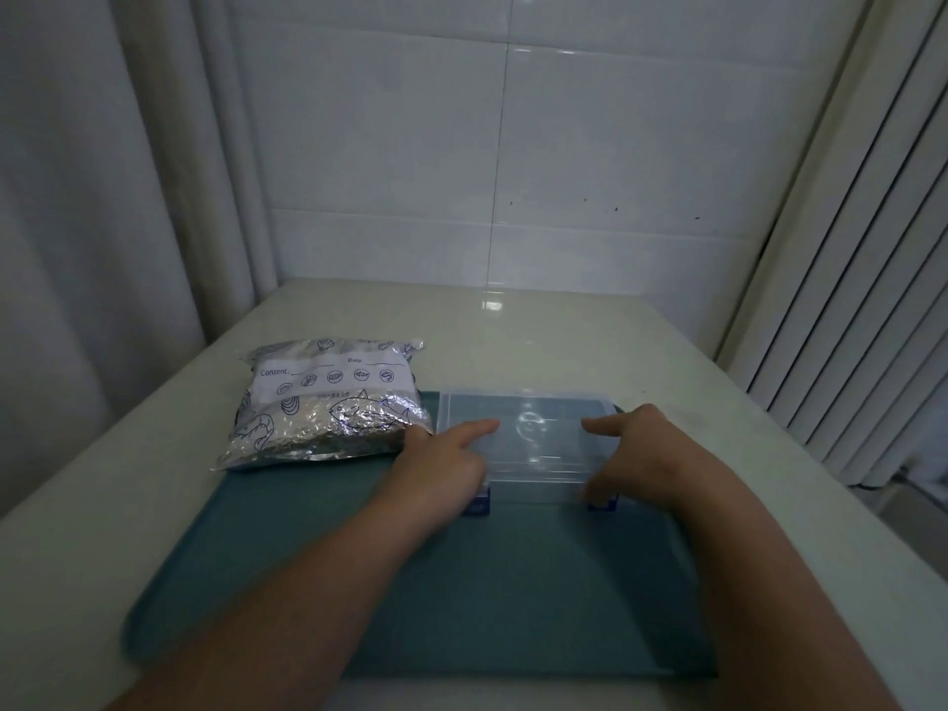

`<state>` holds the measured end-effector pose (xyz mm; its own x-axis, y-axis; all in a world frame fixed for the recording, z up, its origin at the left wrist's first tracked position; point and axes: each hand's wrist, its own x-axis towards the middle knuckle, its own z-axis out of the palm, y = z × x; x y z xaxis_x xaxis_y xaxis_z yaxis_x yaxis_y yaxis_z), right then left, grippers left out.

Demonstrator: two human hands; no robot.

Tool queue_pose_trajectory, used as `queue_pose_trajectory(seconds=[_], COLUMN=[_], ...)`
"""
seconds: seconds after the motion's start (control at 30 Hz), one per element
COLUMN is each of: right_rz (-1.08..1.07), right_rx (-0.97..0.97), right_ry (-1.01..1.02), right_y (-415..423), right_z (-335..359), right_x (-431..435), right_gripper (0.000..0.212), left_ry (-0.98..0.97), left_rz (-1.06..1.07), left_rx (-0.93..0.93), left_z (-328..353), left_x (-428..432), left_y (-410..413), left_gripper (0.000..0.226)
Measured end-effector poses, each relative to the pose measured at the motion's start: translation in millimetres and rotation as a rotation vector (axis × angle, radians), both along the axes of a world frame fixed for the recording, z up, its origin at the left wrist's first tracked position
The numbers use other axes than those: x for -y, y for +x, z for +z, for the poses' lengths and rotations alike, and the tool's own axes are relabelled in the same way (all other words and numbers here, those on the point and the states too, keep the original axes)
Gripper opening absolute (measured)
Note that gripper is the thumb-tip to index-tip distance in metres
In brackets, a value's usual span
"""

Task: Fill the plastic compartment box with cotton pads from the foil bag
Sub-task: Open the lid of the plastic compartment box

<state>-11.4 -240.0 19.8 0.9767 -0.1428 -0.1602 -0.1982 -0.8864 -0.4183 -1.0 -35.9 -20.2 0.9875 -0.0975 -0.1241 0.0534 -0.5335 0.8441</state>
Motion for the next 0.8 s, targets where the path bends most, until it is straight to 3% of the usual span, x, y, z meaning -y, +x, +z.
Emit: queue_pose_trajectory(seconds=[0.3, 0.4, 0.47, 0.53, 0.7, 0.8], right_rz=[-0.022, -0.059, -0.088, -0.142, -0.265, -0.277], right_rx=[0.073, 0.160, 0.183, 0.217, 0.364, 0.481], right_ry=[0.193, 0.192, 0.146, 0.087, -0.001, 0.067], right_y=[-6, -5, -2, 0, 3, 3], right_z=[1, -1, -4, -4, -8, -9], right_x=[7, 4, 5, 7, 11, 11], right_gripper=[0.078, 0.054, 0.053, 0.057, 0.064, 0.066], left_ry=[0.006, 0.209, 0.411, 0.468, 0.310, 0.195], left_rz=[-0.153, -0.187, -0.187, -0.199, -0.167, -0.113], left_rx=[0.000, 0.127, 0.278, 0.366, 0.440, 0.505], left_z=[10, 15, 18, 19, 14, 15], left_x=[-40, -52, -55, -56, -59, -56], left_y=[2, 4, 5, 5, 10, 10], left_gripper=[0.069, 0.063, 0.054, 0.046, 0.034, 0.028])
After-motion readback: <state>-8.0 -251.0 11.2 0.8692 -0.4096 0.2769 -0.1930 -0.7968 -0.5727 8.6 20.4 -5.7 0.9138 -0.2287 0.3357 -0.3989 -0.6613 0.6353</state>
